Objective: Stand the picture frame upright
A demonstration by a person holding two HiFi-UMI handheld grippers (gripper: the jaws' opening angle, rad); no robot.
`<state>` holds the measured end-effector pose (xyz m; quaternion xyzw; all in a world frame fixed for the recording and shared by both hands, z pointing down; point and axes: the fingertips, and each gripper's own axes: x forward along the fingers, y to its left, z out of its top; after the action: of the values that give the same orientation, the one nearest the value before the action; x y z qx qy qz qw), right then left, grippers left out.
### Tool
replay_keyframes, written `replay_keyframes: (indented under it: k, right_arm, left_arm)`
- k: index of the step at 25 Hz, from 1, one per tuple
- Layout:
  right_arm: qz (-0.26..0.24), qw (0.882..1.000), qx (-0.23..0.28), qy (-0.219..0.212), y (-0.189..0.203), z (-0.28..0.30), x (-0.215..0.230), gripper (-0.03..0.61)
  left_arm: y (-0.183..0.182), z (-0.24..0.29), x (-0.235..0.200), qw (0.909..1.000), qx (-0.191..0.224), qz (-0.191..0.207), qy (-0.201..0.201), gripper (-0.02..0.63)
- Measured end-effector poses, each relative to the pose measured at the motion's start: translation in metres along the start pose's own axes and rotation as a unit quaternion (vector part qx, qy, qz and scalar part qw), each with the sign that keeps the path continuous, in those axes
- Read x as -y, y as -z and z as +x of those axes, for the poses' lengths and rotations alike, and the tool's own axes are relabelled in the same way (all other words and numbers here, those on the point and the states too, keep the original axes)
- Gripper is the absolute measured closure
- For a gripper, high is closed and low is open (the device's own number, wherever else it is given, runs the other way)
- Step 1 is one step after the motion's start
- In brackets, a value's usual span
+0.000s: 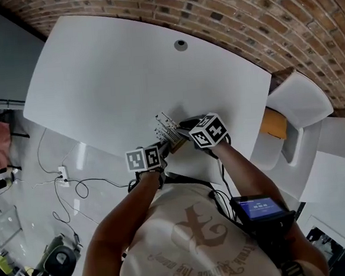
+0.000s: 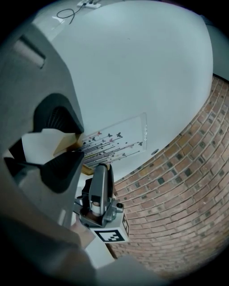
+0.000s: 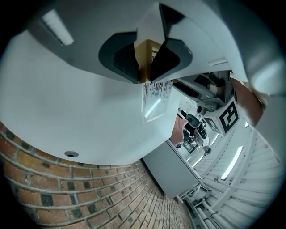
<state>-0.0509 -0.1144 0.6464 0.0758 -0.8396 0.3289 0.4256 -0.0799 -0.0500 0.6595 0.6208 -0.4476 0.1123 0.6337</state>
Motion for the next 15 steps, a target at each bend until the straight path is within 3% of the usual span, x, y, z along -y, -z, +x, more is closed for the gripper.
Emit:
replay_keyframes:
  k: [7, 15]
  right_arm:
    - [0.027, 0.998, 0.054, 0.021, -0.007, -0.016, 0.004, 0.486]
    - [0.048, 0.993, 0.092, 0.049, -0.024, -0.029, 0.018, 0.492]
  left_arm:
    - [-0.019, -0.005, 0.010, 0.9957, 0.000, 0.092, -0.012, 0.479]
    - [-0.050, -0.005, 0.018, 0.9846, -0.012, 0.174, -0.011, 0.483]
